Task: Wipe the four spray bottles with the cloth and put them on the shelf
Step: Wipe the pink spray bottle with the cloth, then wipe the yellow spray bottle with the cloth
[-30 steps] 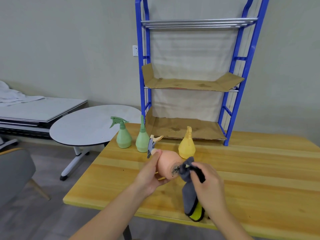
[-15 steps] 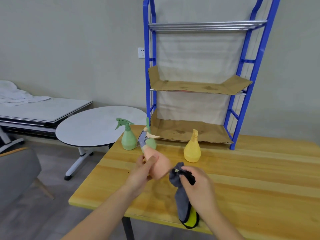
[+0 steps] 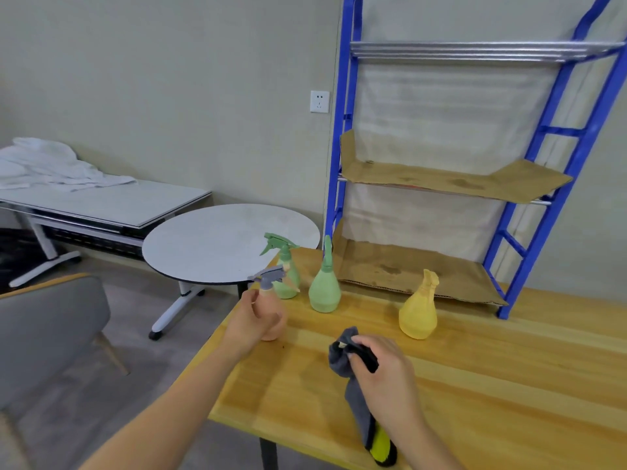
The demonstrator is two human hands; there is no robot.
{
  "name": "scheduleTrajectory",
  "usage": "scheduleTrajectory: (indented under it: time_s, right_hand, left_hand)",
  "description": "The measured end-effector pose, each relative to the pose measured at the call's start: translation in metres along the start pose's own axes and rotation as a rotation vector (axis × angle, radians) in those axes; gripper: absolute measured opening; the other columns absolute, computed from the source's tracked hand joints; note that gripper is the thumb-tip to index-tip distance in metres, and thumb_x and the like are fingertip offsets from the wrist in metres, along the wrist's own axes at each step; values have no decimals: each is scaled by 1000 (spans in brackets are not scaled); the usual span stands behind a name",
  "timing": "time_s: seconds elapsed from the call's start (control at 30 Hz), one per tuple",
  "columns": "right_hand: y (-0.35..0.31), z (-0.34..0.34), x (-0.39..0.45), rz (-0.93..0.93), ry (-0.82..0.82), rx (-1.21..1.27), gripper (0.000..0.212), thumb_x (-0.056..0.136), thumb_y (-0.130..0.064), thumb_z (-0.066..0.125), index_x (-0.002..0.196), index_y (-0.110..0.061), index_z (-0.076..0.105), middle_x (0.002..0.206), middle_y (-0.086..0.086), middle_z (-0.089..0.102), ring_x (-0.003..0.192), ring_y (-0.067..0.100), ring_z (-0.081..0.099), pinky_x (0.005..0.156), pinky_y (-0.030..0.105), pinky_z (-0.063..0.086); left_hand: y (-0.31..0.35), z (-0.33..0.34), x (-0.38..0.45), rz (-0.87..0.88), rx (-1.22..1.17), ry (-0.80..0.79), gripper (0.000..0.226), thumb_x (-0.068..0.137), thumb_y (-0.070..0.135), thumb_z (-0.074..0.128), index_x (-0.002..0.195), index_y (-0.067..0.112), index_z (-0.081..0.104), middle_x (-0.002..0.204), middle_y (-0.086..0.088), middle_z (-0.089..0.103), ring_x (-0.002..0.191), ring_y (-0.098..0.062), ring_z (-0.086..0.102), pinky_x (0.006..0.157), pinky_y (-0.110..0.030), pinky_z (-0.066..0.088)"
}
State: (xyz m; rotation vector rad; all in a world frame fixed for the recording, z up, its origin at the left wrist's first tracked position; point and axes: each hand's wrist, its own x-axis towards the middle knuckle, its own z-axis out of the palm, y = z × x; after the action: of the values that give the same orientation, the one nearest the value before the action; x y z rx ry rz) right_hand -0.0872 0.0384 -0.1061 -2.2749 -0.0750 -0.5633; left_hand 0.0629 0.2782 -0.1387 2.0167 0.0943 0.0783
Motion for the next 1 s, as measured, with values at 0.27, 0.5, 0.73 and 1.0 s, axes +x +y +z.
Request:
scheduleTrajectory:
  time_s: [0.27, 0.5, 0.73, 1.0]
  right_hand:
    - [1, 10, 5, 56, 10, 11, 24, 87, -17, 71, 108, -26, 67, 101, -33, 53, 104, -4, 51, 82, 3, 35]
    - [10, 0, 7, 55, 61, 41, 25, 86, -17, 71, 110, -25, 68, 102, -32, 56, 105, -1, 54, 85, 7, 39]
    - [27, -39, 0, 95, 241, 109, 26, 85, -16, 73, 108, -26, 68, 99, -31, 57, 99, -1, 57, 86, 16, 43]
    - [69, -106, -18, 170, 409, 125, 26, 85, -13, 72, 109, -24, 69, 99, -28, 58, 100, -9, 55, 81, 5, 41]
  left_hand:
    - [-6, 3, 20, 75, 9, -33, 81, 85, 26, 75, 153, 32, 33, 132, 5, 58, 123, -21, 56, 94, -35, 50]
    - [-7, 23, -14, 121, 191, 235, 70, 89, 29, 72, 148, 8, 38, 142, -12, 41, 137, -32, 26, 116, -45, 25]
    - [32, 70, -33, 568, 323, 241, 23, 91, 23, 70, 108, 13, 59, 104, 7, 50, 101, -12, 38, 90, -29, 37]
    - [153, 178, -37, 614, 196, -74, 22, 94, 38, 64, 108, 23, 56, 102, 6, 56, 102, -18, 56, 91, -35, 49]
